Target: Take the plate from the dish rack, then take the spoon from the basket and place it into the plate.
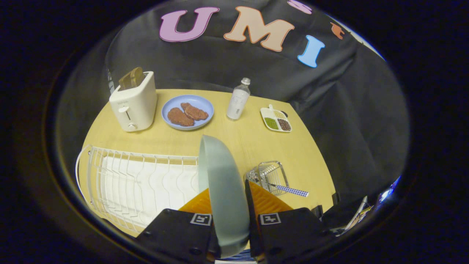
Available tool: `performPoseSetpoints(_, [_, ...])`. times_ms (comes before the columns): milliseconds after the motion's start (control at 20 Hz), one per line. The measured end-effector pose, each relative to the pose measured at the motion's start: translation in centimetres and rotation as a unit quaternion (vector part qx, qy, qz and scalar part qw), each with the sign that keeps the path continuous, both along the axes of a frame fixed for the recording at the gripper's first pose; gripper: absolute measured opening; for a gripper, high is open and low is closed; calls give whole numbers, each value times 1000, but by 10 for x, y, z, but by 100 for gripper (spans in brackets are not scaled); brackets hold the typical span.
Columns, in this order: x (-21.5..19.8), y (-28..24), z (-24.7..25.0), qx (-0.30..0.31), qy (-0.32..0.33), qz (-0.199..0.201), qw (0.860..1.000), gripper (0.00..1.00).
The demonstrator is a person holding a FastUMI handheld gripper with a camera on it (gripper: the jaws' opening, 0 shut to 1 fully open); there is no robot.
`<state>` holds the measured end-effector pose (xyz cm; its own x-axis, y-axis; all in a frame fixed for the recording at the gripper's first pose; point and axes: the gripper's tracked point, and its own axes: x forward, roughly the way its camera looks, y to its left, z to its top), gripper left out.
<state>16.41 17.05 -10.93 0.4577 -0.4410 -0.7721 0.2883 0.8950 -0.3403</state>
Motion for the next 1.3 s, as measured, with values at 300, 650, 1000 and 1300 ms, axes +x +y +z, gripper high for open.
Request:
performPoseSetpoints(300, [4,20,40,138,-63,-13,988,33])
performPoseSetpoints(650, [-21,-4,94,320,-169,-9,932,33])
performPoseSetpoints(1000, [-89,-103,73,390,-244,-87,884,33])
performPoseSetpoints(1300, [-153,-172,21,432,-301,-172,833,33])
